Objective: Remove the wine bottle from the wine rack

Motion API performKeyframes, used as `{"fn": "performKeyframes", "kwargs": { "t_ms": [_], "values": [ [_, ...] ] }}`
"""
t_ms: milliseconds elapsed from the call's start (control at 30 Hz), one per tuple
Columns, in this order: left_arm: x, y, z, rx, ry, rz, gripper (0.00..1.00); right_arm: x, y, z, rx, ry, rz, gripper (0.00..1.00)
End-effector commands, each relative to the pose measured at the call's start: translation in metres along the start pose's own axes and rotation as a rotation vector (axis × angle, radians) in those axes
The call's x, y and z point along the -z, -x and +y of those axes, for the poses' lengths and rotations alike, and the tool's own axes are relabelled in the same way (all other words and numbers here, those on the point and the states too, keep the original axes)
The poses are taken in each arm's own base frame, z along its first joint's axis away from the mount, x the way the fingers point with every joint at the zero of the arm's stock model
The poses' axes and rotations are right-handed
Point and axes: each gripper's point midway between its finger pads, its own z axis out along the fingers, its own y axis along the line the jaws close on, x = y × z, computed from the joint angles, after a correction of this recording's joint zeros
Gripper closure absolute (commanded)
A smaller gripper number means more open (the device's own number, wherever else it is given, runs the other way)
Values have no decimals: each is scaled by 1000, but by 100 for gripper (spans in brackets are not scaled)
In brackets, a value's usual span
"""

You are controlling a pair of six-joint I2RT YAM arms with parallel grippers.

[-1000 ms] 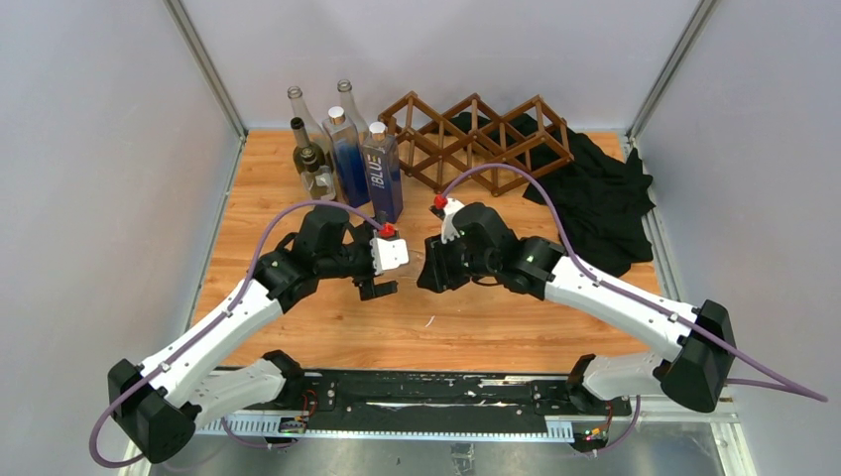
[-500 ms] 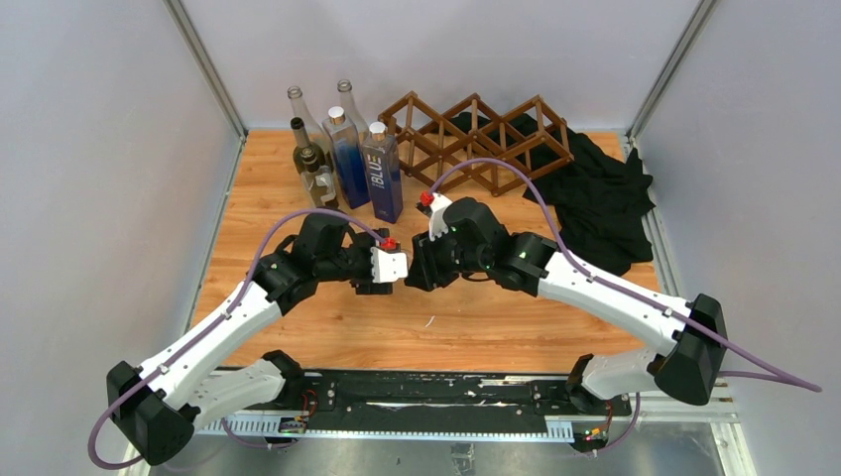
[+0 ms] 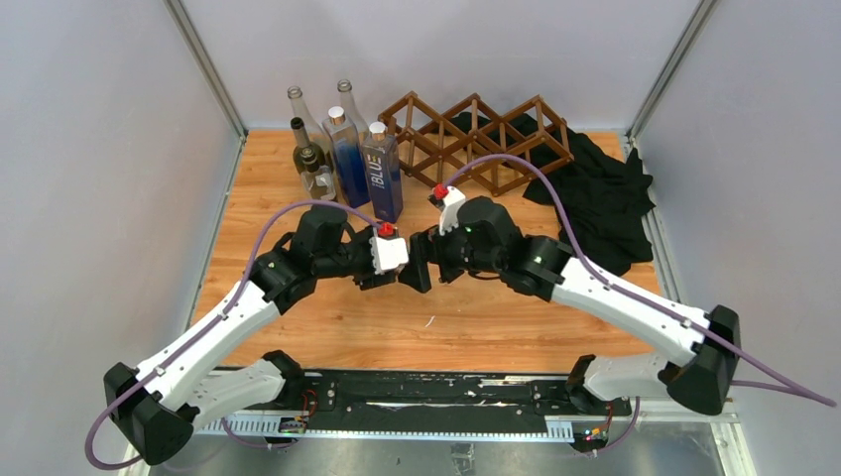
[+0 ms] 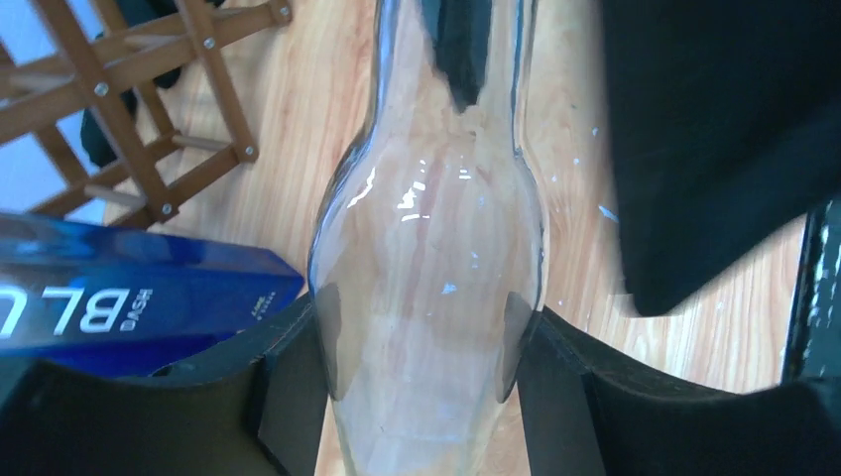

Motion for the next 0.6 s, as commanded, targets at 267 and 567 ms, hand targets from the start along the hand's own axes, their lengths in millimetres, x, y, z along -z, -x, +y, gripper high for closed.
{"fn": "performKeyframes", "kwargs": {
  "t_ms": [267,567],
  "values": [
    [30,86,20,379,-12,-261,100,63,43,29,99,167,-269,3],
    [56,133,-19,494,-297,-385,100,85,76,52,179,291,-364,5]
  ]
}}
